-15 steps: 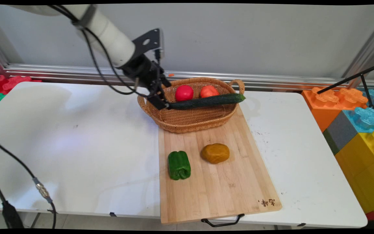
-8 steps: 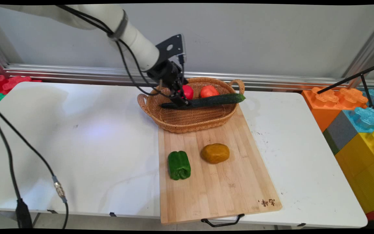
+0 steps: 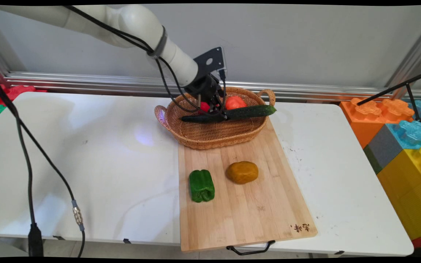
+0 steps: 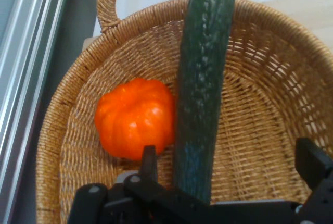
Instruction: Pick up the cucumber from the vegetable basket
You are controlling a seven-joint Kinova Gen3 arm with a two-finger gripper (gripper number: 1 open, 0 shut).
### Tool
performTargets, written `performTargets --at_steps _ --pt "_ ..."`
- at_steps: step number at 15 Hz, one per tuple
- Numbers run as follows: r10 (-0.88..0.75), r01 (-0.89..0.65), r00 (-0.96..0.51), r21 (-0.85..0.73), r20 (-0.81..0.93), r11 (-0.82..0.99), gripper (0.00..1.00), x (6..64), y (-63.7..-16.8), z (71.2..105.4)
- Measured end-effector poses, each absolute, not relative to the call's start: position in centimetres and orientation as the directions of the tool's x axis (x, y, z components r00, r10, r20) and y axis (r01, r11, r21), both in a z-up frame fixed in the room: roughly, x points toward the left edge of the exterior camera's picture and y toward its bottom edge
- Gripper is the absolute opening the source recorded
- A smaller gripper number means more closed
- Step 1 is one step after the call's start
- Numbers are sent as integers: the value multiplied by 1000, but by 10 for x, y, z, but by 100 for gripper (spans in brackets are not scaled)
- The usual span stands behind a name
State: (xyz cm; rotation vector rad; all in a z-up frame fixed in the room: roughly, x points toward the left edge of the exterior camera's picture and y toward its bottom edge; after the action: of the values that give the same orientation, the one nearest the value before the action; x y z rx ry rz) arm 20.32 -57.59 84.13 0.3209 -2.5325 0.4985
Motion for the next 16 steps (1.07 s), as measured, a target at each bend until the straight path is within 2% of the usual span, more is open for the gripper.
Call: performTargets --at_steps 16 --pt "-150 -336 -863 -327 482 883 100 199 -603 780"
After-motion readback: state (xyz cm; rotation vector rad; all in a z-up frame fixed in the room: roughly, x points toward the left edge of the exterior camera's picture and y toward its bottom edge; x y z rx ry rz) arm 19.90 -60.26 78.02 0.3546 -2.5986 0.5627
